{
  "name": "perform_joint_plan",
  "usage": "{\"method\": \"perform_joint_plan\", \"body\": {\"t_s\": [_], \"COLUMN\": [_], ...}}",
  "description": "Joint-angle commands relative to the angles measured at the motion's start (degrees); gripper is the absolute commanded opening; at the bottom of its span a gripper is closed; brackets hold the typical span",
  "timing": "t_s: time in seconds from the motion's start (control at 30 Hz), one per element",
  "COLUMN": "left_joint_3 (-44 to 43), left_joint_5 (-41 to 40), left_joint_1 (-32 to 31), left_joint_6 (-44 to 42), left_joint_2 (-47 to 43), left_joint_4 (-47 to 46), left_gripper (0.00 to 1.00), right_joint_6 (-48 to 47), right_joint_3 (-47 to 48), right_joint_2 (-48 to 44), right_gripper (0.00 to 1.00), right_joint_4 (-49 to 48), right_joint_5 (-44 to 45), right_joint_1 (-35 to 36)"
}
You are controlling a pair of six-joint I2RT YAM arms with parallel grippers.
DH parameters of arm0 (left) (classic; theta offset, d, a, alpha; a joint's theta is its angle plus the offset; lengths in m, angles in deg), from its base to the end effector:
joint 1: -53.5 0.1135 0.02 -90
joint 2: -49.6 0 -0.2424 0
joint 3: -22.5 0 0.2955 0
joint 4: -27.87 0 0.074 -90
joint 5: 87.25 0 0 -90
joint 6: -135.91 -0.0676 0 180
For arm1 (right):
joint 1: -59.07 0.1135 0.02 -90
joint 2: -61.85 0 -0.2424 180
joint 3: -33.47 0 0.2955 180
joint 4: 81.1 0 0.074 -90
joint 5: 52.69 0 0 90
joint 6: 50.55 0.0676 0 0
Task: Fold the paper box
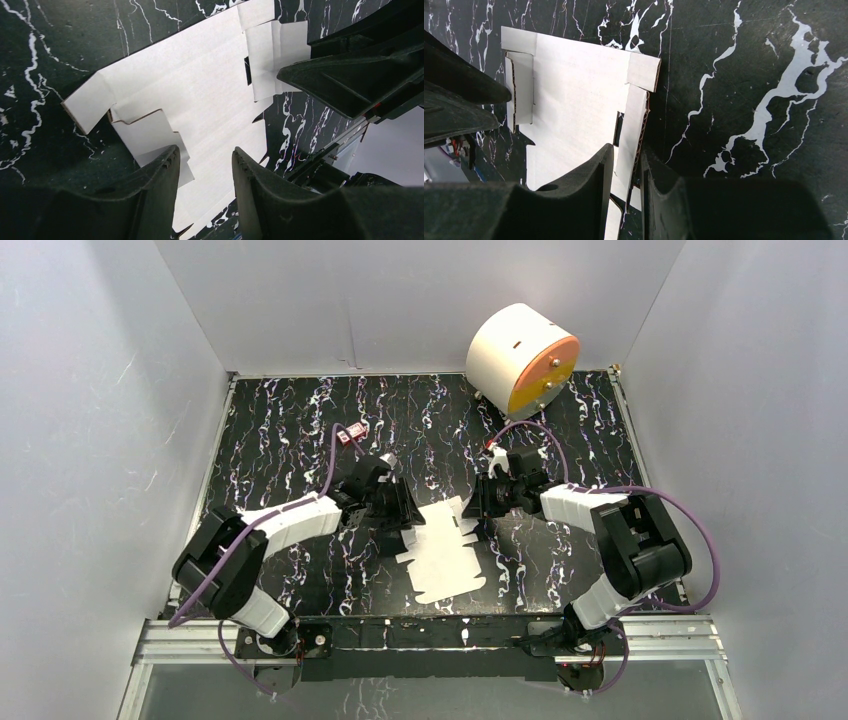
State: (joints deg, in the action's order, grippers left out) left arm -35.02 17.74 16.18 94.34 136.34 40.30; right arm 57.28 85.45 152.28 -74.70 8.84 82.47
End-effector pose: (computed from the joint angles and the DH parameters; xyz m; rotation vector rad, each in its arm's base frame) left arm 0.2822 -0.2371 0.1187 -0.0953 2.5087 -1.0071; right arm 0.3064 0.1677 0.0780 -0.3716 2.3988 0.9266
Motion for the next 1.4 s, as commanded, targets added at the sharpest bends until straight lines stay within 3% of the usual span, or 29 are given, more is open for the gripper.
{"method": "perform_joint_plan", "body": {"t_s": [0.0,0.23,0.47,0.8,1.17,1.37], "left_joint_3": [-2.0,-2.4,-3.3,6.5,13.9,16.0], "left_joint_5": [0.5,-0.4,-10.0,-11.6,-5.8,-3.1], "left_joint_1": [-1.2,-1.5,-0.8,4.8,7.0,7.0], "left_joint_6": [-0.3,-0.6,-4.6,-3.6,-0.7,0.8], "left_joint_2": [1.9,2.0,-7.1,-18.0,-16.4,-14.9], "left_joint_4": [-2.3,-2.2,8.0,15.2,9.0,5.3], "left_gripper": [0.41,0.41,0.45,0.54,0.56,0.52], "right_joint_6": [-0.1,-1.1,-2.4,-2.2,0.6,1.5], "right_joint_3": [0.8,0.9,1.5,1.0,0.4,-0.1], "right_joint_2": [0.0,-0.7,-2.2,-1.1,2.7,5.1], "right_gripper": [0.33,0.34,0.38,0.46,0.48,0.48], "right_joint_4": [-0.8,0.6,2.5,1.3,-4.5,-6.5], "right_joint_5": [-0.6,0.9,3.1,0.9,-5.0,-6.8], "right_joint_1": [0.7,0.6,0.6,0.7,0.6,1.0]}}
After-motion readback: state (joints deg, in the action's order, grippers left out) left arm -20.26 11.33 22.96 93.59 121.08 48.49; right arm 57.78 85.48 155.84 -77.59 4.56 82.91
